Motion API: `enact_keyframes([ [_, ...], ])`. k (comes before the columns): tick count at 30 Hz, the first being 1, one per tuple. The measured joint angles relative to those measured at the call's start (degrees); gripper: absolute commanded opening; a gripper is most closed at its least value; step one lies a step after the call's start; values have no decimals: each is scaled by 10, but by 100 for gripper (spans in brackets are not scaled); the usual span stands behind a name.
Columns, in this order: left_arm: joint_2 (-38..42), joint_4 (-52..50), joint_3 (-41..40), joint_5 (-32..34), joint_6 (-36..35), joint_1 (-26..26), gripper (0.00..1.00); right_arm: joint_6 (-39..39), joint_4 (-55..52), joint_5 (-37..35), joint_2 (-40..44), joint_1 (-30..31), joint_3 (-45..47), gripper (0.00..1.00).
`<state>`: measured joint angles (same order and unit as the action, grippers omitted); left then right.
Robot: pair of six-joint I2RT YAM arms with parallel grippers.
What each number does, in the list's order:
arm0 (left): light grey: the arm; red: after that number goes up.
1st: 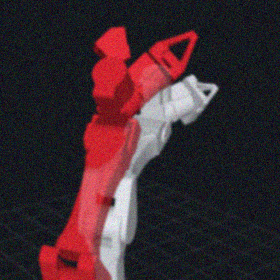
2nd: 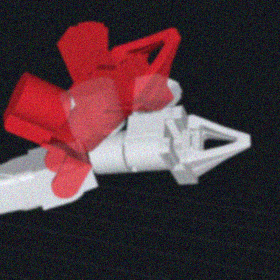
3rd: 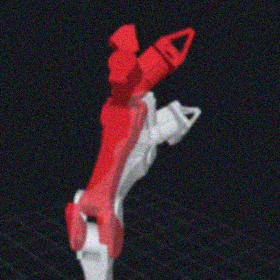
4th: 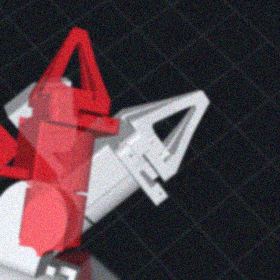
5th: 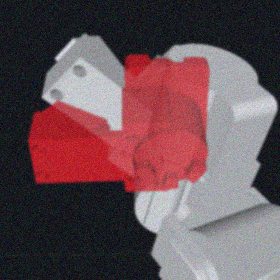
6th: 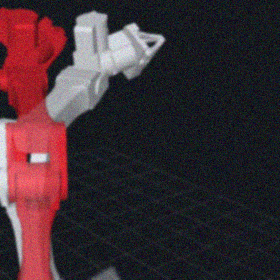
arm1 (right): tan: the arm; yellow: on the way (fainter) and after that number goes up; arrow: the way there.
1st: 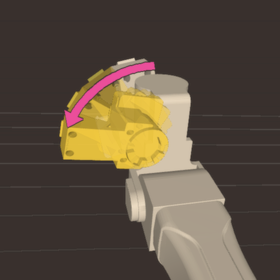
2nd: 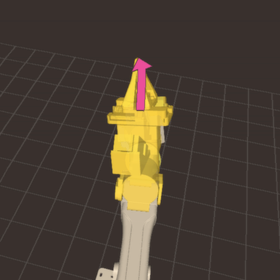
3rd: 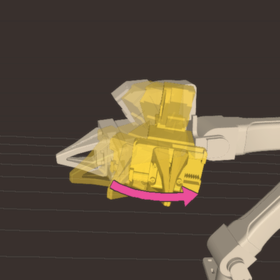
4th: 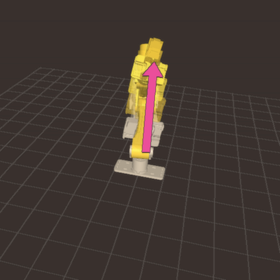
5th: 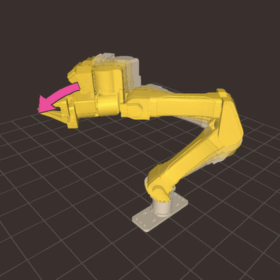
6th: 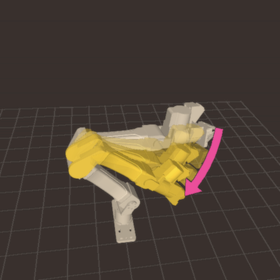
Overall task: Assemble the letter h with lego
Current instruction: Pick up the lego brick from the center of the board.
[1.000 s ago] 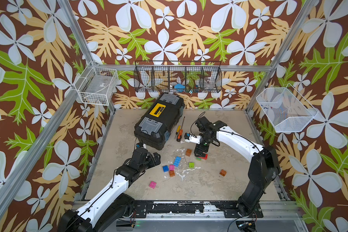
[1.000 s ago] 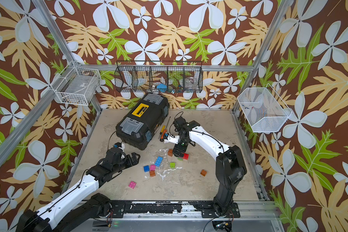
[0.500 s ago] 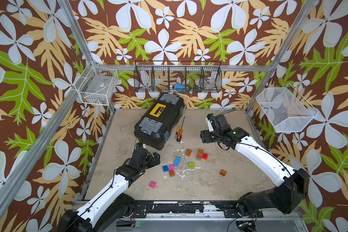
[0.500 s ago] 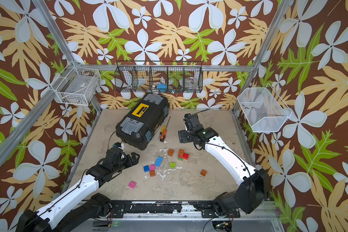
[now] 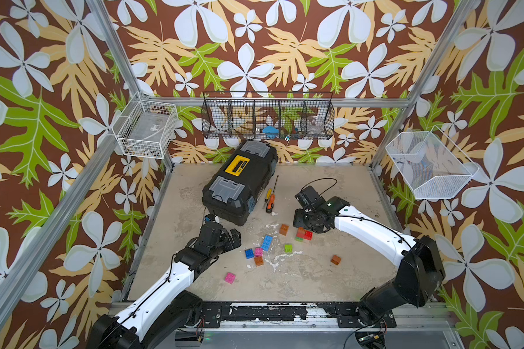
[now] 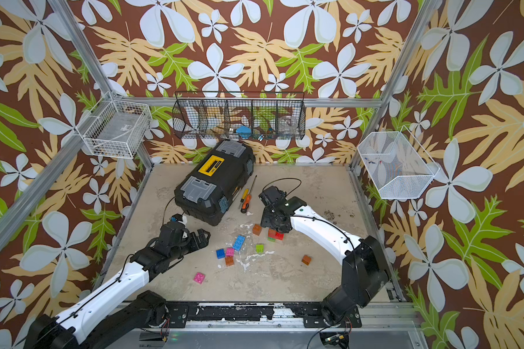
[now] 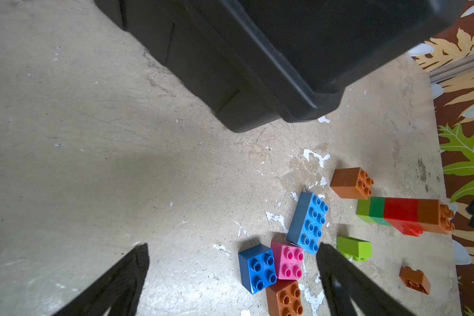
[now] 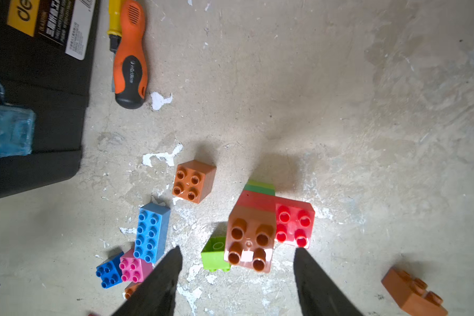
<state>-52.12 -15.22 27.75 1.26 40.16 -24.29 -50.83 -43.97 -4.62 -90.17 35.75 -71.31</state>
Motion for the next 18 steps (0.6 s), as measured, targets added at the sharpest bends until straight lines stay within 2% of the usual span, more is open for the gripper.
enact_keyframes([
  [2, -1, 0, 0, 0, 0, 0, 100, -4, -2, 2, -4, -1, 8, 67],
  [9, -2, 0, 0, 0, 0, 0, 100, -14, -6, 11, -26, 4, 4, 53],
  [14, -1, 0, 0, 0, 0, 0, 100, -14, -7, 8, -39, 7, -1, 35],
  [18, 0, 0, 0, 0, 0, 0, 100, -14, -7, -6, -50, 13, -7, 31],
])
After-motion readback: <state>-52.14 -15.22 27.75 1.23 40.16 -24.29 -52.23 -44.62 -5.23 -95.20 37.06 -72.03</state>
